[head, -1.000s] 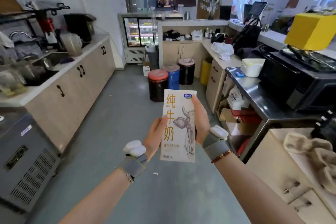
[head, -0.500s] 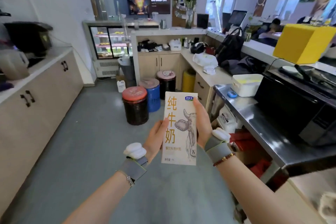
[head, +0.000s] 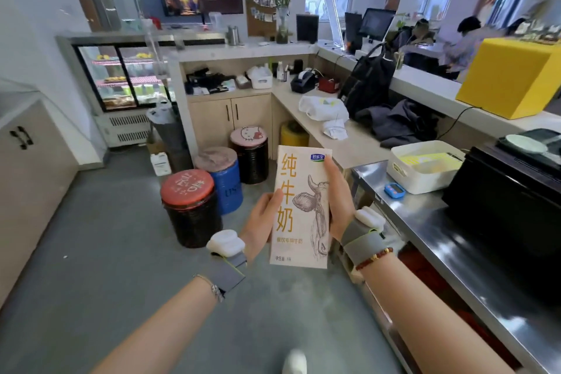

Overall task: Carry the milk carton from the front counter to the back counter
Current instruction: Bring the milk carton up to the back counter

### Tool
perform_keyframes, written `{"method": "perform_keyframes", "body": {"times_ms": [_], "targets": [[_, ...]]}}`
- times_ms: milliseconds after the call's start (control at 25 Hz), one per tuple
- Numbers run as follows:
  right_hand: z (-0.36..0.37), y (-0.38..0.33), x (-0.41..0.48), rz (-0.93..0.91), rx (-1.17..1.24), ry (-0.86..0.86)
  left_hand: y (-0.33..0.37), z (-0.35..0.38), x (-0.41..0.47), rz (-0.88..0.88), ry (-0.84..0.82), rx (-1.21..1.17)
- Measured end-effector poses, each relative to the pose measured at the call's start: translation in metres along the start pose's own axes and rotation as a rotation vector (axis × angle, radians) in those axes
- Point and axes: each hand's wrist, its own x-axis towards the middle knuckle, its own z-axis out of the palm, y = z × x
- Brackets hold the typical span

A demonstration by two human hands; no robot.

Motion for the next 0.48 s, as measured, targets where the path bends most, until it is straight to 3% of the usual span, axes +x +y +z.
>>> {"method": "perform_keyframes", "body": {"times_ms": [160,480], "targets": [[0.009,-0.017,0.098,-0.028,-0.011,-0.054,0.013,-0.010,0.102,0.010,-0.035,0.002],[0.021,-0.063,0.309,-0.026,-0.033,-0.001,0.050,-0.022,0.321,0.022,-0.123,0.045]]}}
